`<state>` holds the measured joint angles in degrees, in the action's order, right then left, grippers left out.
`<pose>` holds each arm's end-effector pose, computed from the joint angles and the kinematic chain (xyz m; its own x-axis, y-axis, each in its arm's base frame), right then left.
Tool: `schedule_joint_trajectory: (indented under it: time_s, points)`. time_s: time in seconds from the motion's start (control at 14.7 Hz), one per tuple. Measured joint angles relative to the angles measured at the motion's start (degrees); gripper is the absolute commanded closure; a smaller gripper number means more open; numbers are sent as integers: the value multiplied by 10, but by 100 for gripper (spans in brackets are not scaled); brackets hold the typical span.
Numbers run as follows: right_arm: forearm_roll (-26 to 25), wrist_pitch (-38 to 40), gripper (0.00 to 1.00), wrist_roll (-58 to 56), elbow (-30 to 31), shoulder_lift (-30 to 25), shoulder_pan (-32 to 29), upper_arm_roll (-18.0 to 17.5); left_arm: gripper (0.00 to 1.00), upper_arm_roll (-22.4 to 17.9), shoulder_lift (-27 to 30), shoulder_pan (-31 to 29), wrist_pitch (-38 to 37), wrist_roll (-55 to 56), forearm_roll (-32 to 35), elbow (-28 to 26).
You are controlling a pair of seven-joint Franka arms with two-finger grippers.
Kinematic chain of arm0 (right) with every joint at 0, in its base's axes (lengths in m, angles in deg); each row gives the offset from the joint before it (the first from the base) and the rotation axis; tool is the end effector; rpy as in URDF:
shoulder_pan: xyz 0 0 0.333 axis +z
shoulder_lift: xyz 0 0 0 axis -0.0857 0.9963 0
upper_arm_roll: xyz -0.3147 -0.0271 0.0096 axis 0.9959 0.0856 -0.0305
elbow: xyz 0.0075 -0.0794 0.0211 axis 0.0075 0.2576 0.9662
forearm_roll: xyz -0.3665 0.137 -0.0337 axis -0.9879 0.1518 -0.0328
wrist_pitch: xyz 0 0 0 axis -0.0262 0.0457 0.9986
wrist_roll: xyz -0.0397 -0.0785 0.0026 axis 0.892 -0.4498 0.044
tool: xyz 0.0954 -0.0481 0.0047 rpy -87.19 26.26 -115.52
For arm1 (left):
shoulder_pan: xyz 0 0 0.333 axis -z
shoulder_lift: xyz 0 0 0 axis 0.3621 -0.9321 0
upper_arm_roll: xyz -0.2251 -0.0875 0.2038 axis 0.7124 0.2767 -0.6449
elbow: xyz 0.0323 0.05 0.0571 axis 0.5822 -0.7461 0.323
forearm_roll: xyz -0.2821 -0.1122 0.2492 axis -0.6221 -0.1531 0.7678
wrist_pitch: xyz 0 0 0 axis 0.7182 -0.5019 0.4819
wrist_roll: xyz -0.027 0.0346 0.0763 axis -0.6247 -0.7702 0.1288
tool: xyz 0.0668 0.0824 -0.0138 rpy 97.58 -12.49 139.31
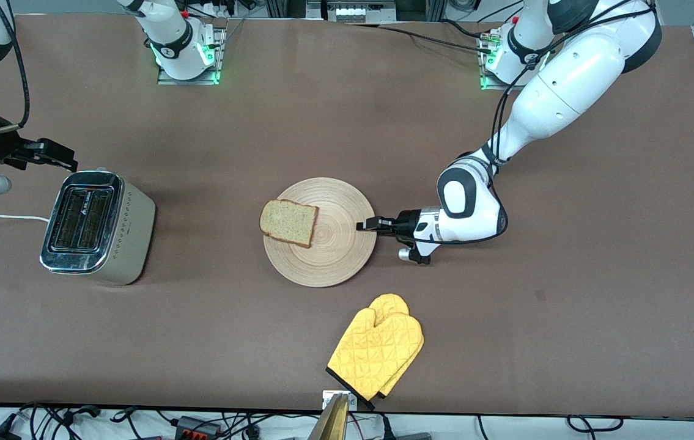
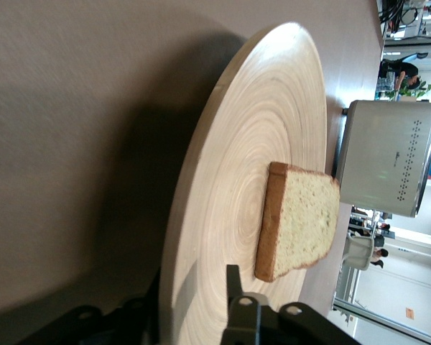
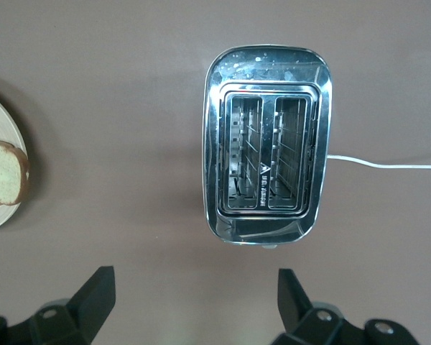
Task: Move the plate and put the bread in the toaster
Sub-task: 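Slide the plate with the left gripper toward the table's middle, then release the plate and withdraw the left gripper while the right gripper rises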
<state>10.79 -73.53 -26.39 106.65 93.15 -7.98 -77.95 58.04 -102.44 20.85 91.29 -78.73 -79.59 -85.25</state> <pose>0.5771 -0.0069 0.5576 0.9944 -0.0311 -0.1015 -0.0284 -0.9992 0.0276 0.5881 -0.3231 0.1309 0.9931 -0.0089 -0.1168 0.0949 -0.5229 0.8471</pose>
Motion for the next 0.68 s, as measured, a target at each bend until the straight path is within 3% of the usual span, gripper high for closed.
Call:
schedule_joint_trajectory:
  time_s: [0.14,0.27,0.48,0.68]
  points:
    - [-2,4,0,0,-3,0,1,-1,0,-1,11,-19,-10,0,0,6]
    - [-4,12,0,0,-10,-1,3,-4,0,-4,28,-54,-75,-8,18,9]
    - [-4,26,0,0,-12,2,3,-4,0,-7,51,-145,-213,-13,178,28]
    - [5,34,0,0,-11,20,11,-5,0,-7,69,-224,-391,-15,362,92]
